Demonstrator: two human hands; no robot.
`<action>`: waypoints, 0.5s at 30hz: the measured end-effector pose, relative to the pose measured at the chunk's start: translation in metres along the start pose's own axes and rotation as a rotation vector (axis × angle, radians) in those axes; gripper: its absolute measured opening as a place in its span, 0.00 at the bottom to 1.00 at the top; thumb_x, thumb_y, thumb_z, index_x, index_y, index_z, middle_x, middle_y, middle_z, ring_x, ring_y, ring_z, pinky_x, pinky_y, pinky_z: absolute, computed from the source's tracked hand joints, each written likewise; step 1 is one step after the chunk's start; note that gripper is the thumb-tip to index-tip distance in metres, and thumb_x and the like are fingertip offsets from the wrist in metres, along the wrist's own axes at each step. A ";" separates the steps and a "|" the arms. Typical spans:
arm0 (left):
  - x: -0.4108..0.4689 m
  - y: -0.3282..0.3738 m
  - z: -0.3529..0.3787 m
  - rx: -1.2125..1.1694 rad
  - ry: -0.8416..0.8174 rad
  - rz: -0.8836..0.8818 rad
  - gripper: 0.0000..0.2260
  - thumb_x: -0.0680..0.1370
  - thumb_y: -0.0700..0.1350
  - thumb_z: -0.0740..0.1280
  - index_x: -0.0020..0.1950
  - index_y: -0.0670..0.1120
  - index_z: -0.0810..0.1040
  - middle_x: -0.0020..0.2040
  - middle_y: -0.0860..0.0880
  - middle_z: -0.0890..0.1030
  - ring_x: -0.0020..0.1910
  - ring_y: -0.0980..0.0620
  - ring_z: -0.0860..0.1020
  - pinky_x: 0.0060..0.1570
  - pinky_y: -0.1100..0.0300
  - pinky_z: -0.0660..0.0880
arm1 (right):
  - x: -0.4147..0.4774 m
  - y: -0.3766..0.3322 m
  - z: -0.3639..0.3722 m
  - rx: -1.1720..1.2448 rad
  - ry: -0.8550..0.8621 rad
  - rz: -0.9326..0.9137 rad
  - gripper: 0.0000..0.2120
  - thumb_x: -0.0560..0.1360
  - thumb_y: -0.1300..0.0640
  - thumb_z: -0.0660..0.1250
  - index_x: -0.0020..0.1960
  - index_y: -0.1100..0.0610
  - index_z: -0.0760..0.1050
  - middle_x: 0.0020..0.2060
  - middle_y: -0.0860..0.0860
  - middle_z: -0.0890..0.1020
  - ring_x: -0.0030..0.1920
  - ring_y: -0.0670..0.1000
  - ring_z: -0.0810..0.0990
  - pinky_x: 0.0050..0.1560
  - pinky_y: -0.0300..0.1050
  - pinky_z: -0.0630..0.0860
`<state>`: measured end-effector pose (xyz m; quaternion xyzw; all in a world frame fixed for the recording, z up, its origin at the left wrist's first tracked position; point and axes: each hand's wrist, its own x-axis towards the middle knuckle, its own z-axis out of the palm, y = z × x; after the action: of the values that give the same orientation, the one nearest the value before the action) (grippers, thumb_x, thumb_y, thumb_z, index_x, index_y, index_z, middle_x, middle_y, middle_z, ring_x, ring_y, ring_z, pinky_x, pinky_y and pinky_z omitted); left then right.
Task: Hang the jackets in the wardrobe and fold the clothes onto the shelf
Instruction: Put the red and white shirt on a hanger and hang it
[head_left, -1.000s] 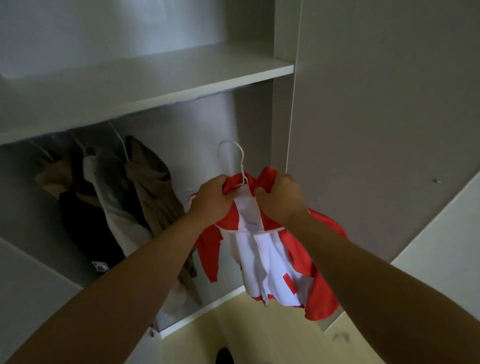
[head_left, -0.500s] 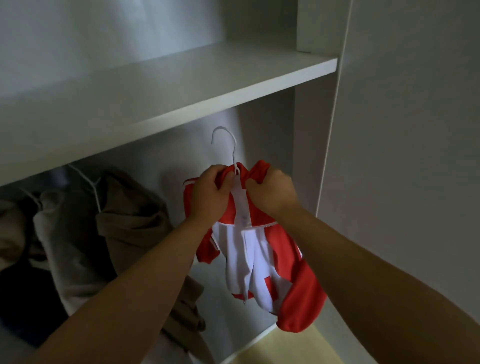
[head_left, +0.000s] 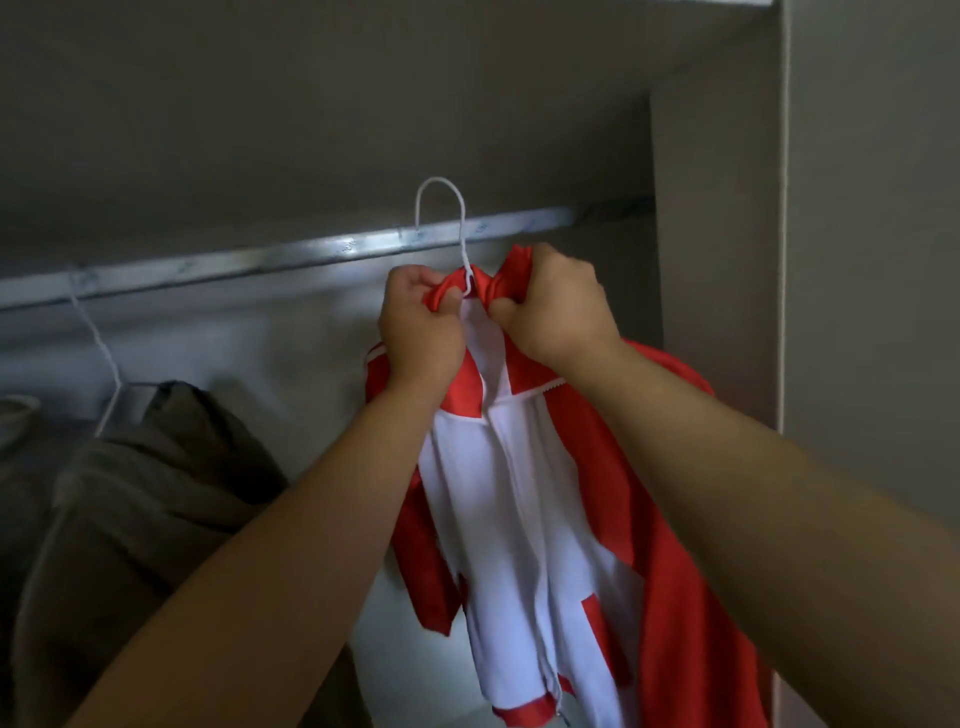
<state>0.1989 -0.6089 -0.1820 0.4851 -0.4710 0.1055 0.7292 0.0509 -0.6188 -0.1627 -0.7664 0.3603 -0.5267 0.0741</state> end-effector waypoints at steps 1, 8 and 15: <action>0.003 -0.004 -0.001 -0.038 0.016 -0.014 0.11 0.74 0.37 0.72 0.45 0.49 0.72 0.41 0.51 0.80 0.42 0.55 0.79 0.47 0.63 0.75 | 0.002 0.000 0.005 -0.016 0.022 -0.033 0.12 0.71 0.51 0.70 0.48 0.56 0.72 0.48 0.59 0.82 0.51 0.63 0.80 0.43 0.45 0.69; 0.025 -0.028 -0.029 0.022 -0.063 -0.210 0.15 0.72 0.56 0.76 0.47 0.46 0.82 0.44 0.48 0.83 0.44 0.49 0.81 0.48 0.54 0.79 | 0.012 -0.012 0.034 -0.060 0.107 -0.106 0.10 0.71 0.50 0.72 0.44 0.53 0.73 0.48 0.58 0.82 0.51 0.62 0.81 0.46 0.48 0.74; 0.035 -0.022 -0.050 0.045 -0.147 -0.206 0.21 0.75 0.56 0.73 0.40 0.36 0.82 0.35 0.42 0.78 0.35 0.46 0.77 0.46 0.43 0.80 | 0.026 -0.027 0.040 -0.073 0.093 -0.060 0.08 0.70 0.51 0.72 0.41 0.53 0.76 0.44 0.57 0.83 0.47 0.61 0.82 0.44 0.47 0.75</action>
<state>0.2599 -0.5906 -0.1713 0.5535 -0.4684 0.0049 0.6887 0.1026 -0.6262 -0.1472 -0.7536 0.3592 -0.5503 0.0133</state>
